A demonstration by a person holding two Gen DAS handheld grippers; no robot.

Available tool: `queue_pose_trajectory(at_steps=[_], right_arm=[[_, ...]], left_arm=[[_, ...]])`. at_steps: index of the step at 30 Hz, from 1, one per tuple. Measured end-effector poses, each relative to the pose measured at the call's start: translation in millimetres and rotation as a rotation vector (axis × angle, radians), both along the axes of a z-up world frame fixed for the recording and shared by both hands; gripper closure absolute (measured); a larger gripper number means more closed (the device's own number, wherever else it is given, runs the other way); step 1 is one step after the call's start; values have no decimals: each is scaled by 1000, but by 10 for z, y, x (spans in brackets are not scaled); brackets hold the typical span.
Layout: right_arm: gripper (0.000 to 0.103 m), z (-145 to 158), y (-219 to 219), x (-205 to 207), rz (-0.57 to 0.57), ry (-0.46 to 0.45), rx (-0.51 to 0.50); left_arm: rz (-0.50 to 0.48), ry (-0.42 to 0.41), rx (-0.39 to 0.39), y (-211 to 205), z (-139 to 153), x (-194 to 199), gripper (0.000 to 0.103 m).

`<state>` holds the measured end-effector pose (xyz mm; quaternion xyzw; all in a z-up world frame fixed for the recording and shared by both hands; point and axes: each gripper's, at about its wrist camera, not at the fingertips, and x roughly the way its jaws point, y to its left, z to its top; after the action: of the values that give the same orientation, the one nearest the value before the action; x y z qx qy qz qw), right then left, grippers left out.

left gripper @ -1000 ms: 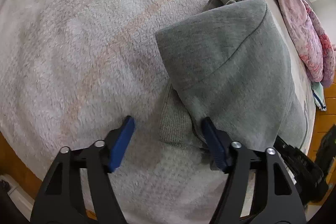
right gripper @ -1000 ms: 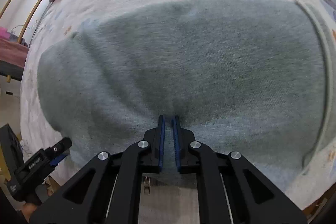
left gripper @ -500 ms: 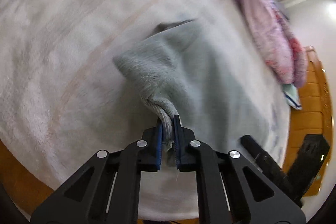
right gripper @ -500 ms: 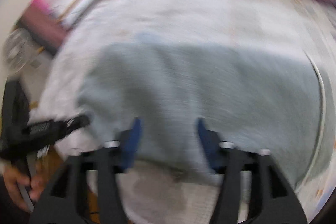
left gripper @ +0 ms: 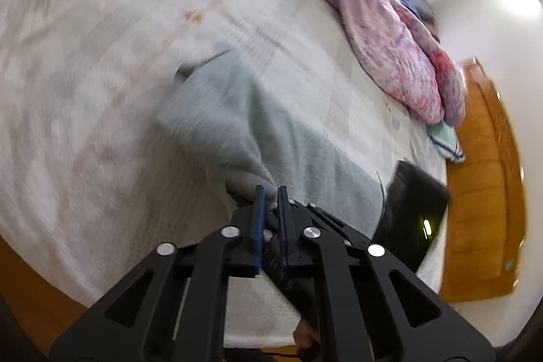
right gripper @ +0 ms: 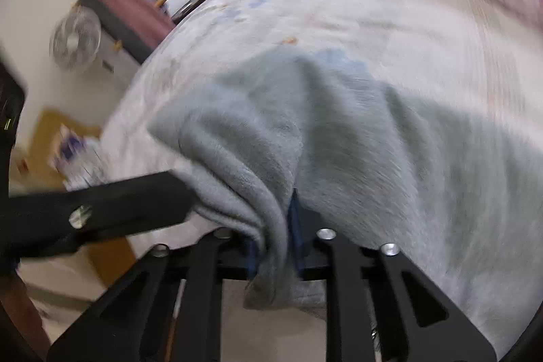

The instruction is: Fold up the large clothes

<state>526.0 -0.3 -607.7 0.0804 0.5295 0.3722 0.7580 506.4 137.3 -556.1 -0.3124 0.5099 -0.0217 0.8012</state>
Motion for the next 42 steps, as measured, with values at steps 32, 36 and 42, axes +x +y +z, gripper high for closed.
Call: queue_pose_trajectory(at_steps=[32,36,42], right_arm=[[36,-90,-3037,-9,-716,280,277],[33,-65,-2657,402,-631,224,159],[31,-186,-2371,546,-545,213,110]], left_arm=[[-116,171,122,-1425,-852,411,23],[-114,155,80,-1369,-767,360,23],[-140,173,64,-1298,-818,353,23]])
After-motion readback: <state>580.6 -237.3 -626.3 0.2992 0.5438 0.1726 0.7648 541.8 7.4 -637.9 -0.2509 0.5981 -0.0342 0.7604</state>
